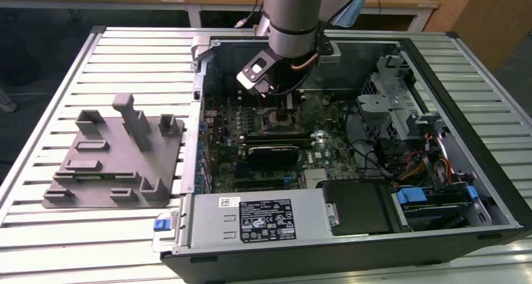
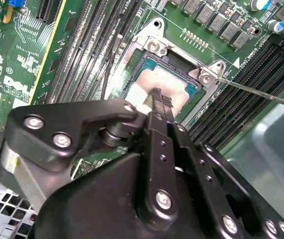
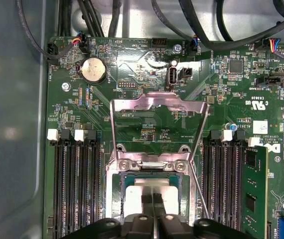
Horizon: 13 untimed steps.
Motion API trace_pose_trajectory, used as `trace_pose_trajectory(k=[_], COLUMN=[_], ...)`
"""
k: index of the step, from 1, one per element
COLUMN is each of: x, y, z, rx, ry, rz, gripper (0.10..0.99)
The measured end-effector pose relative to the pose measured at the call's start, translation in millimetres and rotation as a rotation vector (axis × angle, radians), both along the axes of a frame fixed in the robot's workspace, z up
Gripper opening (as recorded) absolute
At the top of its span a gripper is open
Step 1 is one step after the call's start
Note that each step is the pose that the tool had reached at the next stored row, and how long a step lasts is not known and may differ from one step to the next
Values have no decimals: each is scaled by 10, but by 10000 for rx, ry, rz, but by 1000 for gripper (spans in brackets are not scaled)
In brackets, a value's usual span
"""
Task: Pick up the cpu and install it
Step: 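Place the cpu into insertion slot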
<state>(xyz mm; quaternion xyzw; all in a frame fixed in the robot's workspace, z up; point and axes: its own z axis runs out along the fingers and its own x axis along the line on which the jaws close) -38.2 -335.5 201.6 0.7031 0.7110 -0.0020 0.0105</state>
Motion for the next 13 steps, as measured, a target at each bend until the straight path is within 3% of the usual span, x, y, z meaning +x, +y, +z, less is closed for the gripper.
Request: trace_pose_trajectory(k=[13], x=[0], y=[-1], z=[-19], rx=[-3], ry=[1], rz=[0], gripper=[106])
